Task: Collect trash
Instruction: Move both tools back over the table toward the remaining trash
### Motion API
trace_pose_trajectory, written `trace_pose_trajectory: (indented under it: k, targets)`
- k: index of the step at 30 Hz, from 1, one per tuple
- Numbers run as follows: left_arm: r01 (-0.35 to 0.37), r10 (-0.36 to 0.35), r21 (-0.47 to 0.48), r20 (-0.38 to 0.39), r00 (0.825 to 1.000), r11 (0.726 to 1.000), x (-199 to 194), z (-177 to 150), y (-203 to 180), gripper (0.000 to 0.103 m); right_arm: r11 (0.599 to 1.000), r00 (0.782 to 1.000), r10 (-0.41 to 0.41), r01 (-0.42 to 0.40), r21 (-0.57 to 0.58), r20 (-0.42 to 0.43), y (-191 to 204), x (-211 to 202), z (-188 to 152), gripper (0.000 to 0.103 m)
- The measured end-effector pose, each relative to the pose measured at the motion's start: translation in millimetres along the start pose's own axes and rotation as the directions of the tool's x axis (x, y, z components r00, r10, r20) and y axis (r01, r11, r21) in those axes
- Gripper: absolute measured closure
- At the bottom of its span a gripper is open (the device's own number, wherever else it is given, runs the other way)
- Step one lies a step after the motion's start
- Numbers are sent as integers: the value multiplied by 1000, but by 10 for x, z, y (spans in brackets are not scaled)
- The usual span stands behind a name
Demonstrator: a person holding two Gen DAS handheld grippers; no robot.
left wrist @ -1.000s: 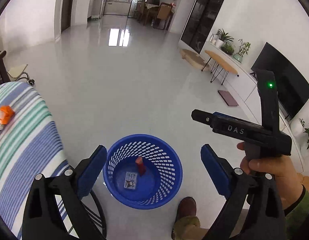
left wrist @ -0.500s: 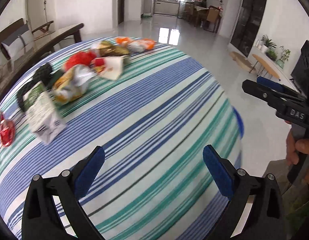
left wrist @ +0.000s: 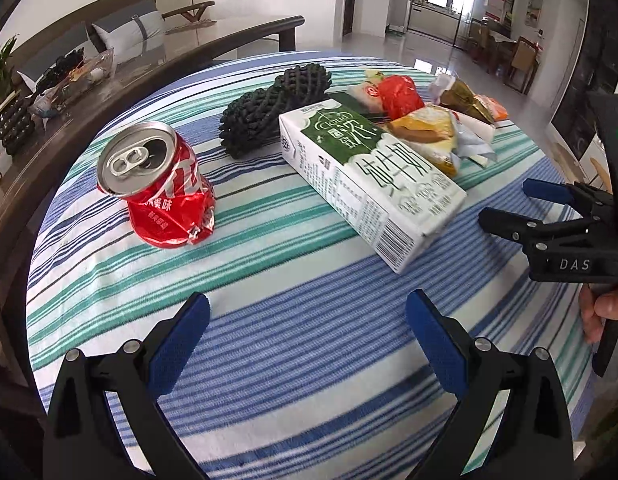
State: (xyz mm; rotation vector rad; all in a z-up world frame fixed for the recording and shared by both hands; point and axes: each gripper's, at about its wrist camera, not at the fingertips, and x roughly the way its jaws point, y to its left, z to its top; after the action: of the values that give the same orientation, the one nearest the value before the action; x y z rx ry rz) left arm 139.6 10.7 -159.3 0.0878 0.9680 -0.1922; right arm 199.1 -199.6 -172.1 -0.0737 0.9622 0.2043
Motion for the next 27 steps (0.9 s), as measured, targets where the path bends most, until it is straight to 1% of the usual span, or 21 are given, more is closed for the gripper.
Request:
trace_pose_trajectory:
  k: [2, 5, 27]
  targets:
    - [-16, 16, 2, 1, 1000, 1000, 59, 49, -11, 6, 1000, 1000, -2, 2, 7, 0, -6, 60, 88, 5]
    - [-21, 21, -1, -1, 1000, 1000, 111, 93, -27, 4, 1000, 1000, -5, 5, 16, 0, -7, 115, 188, 5]
    - [-24, 24, -5, -3, 1000, 1000, 127, 90, -10, 4, 1000, 1000, -6, 6, 16, 1, 0, 119, 190, 5]
